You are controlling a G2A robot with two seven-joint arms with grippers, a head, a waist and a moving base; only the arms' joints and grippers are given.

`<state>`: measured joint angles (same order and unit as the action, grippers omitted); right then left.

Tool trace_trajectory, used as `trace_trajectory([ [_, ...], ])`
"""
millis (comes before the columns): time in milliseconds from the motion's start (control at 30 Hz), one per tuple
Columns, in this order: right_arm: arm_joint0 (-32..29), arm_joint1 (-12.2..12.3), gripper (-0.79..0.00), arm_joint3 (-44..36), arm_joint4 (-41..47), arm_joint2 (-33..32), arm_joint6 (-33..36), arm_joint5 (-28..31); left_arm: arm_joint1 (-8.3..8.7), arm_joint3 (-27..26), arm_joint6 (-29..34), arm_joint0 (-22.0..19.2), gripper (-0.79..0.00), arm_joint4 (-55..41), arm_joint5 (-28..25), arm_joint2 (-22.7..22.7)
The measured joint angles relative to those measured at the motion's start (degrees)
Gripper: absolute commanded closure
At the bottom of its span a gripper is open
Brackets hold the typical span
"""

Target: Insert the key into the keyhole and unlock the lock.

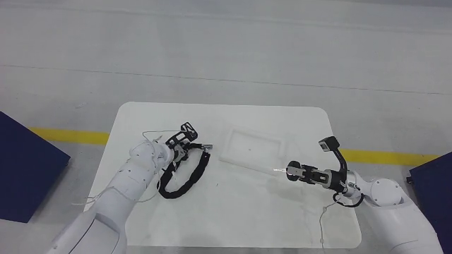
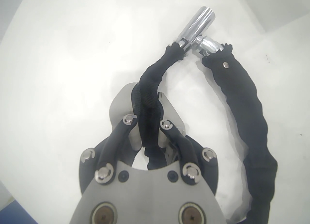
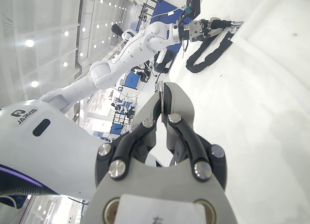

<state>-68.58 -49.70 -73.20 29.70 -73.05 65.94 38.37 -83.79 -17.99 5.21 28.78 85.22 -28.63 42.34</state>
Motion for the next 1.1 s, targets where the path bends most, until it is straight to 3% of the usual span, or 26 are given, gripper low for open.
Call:
trace_trajectory([
  [300,0.0,0.0,0.000,0.0,0.0,0.0,0.0,0.0,2.52,-6.2,-12.1,2.9,0.000,16.2,12.4,-4.1],
  [533,0.0,0.0,0.000,0.0,0.0,0.0,0.0,0.0,6.47,-17.1,-13.0,8.8,0.000,28.2,24.0,-4.2],
  [733,0.0,0.0,0.000,0.0,0.0,0.0,0.0,0.0,11.52,-32.9,-8.2,17.5,0.000,44.1,35.1,-1.5],
  [867,0.0,0.0,0.000,0.0,0.0,0.0,0.0,0.0,15.27,-46.0,-6.6,25.4,0.000,54.1,40.8,3.3],
  [1100,0.0,0.0,0.000,0.0,0.0,0.0,0.0,0.0,19.37,-63.8,-10.7,37.6,0.000,61.8,48.1,12.6],
])
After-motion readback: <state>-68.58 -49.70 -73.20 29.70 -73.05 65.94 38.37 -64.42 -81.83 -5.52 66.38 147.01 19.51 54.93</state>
